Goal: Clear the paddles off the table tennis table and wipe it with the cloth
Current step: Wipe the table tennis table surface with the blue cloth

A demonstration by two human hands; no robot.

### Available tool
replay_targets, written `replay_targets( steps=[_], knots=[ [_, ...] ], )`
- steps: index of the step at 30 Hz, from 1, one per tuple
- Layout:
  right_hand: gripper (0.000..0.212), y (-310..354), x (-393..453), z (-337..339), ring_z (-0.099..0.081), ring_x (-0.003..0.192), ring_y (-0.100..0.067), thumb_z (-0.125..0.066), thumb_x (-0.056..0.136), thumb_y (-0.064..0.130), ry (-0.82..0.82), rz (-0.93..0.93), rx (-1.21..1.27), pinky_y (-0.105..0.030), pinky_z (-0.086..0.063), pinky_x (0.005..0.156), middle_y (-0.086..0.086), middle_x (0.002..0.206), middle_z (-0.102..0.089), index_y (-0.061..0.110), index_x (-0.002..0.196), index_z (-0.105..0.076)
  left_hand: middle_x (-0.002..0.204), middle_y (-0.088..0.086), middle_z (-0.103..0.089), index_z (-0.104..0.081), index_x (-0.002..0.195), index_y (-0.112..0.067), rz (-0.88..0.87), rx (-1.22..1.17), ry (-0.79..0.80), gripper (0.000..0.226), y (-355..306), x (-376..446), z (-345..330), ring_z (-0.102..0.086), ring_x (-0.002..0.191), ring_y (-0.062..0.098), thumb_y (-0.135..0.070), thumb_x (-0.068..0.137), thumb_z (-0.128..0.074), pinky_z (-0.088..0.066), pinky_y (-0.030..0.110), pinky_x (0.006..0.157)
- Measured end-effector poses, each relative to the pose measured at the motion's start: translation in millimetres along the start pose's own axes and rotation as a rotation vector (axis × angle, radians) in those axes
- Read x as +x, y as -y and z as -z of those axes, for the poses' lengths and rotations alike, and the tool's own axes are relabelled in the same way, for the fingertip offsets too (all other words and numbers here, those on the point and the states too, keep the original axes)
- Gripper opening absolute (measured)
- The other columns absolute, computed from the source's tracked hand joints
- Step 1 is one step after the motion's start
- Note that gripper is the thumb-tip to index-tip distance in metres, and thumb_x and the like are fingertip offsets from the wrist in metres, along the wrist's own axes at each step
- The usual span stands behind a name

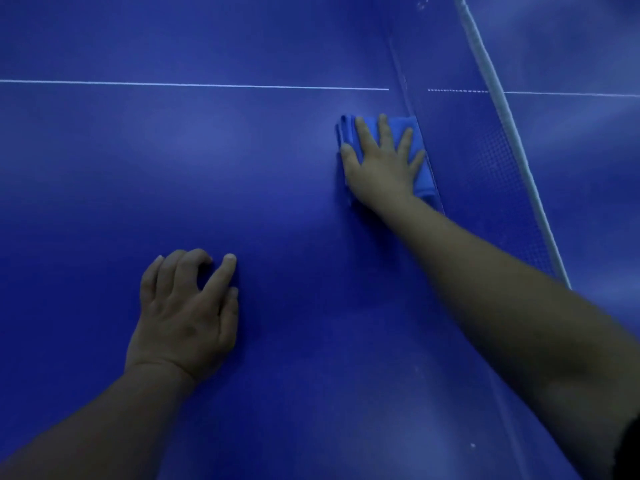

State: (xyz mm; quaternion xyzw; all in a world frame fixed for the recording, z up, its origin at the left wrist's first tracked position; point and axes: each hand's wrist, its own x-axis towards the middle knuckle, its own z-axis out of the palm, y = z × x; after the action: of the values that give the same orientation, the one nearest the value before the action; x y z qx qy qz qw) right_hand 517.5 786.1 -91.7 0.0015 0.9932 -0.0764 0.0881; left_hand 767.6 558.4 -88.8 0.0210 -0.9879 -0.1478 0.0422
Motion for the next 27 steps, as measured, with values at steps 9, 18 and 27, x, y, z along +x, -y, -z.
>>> replay_targets(
  steps=[9, 18, 27],
  knots=[
    [0.067, -90.8, -248.0, -23.2, 0.011, 0.154, -0.026, -0.013, 0.093, 0.069, -0.029, -0.202, 0.009, -0.061, -0.001, 0.121, 0.013, 0.168, 0.006, 0.05, 0.156, -0.003, 0.118, 0.019, -0.046, -0.062, 0.13, -0.004, -0.003, -0.027, -0.004, 0.053, -0.4, 0.8, 0.3, -0.041, 0.118, 0.041, -0.035, 0.093, -0.039, -0.022, 0.059, 0.112],
    [0.061, -40.8, -122.5, -14.4, 0.011, 0.153, -0.037, -0.025, 0.099, 0.059, -0.053, -0.165, 0.08, -0.066, 0.006, 0.118, 0.008, 0.169, 0.001, 0.046, 0.157, -0.011, 0.116, 0.02, -0.048, -0.061, 0.129, -0.006, -0.004, -0.022, -0.031, 0.049, -0.2, -2.1, 2.1, -0.041, 0.115, 0.039, -0.035, 0.092, -0.043, -0.027, 0.059, 0.107],
    [0.055, -118.8, -394.1, -41.2, -0.007, 0.153, -0.039, -0.026, 0.101, 0.058, 0.021, 0.264, -0.062, -0.072, -0.013, 0.115, 0.005, 0.167, -0.018, 0.044, 0.154, -0.025, 0.129, 0.022, -0.049, -0.059, 0.133, -0.004, -0.088, -0.127, 0.084, 0.061, 10.7, -29.5, 19.8, -0.042, 0.122, 0.04, -0.041, 0.091, -0.037, -0.021, 0.059, 0.115]
  ],
)
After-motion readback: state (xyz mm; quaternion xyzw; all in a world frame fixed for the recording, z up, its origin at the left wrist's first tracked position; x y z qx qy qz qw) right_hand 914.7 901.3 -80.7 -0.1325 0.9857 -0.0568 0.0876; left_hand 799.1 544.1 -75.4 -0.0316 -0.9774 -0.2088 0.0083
